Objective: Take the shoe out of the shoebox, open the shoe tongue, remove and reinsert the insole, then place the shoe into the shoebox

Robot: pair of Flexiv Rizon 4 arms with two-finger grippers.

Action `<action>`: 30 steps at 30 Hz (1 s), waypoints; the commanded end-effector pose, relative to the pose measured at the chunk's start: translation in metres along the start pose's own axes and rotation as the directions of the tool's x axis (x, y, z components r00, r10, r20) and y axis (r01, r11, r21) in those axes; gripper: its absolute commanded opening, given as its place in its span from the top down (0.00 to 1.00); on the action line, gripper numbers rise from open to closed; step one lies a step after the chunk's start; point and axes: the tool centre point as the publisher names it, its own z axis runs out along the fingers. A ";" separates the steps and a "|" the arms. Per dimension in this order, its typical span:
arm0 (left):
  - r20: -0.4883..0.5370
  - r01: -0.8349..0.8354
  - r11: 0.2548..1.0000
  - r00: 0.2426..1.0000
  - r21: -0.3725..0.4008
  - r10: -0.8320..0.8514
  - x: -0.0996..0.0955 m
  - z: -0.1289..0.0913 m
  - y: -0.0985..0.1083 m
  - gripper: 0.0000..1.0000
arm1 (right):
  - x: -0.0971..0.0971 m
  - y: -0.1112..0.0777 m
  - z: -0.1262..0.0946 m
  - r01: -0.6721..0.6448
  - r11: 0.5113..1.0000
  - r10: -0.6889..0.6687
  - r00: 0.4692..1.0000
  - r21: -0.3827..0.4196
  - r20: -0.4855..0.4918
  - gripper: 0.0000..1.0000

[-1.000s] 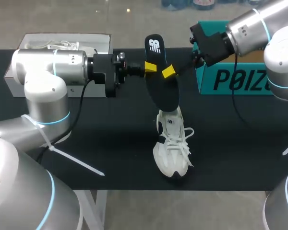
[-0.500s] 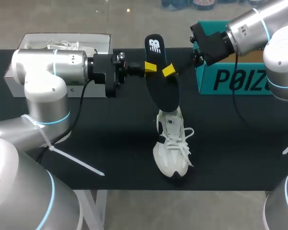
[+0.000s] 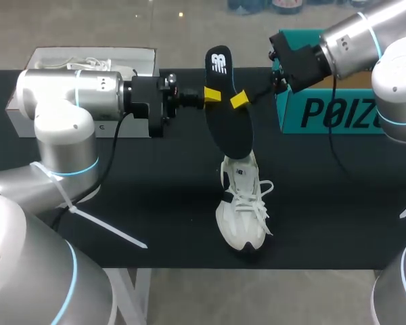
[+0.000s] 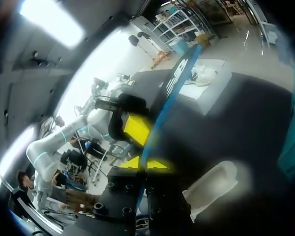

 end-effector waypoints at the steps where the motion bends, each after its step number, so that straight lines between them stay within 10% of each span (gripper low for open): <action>1: -0.001 -0.002 1.000 1.000 -0.003 0.002 0.001 0.001 0.000 0.00 | 0.005 0.001 0.001 0.003 1.000 -0.003 1.000 0.003 0.007 1.00; 19: -0.010 0.180 0.983 0.983 -0.036 -0.181 -0.014 -0.021 -0.008 0.00 | 0.009 -0.001 -0.001 0.001 1.000 -0.001 1.000 0.002 0.022 1.00; 30: 0.017 0.478 0.877 0.878 -0.036 -0.478 -0.022 -0.056 -0.056 0.00 | 0.006 -0.001 -0.005 -0.036 0.999 0.036 0.998 0.000 0.051 1.00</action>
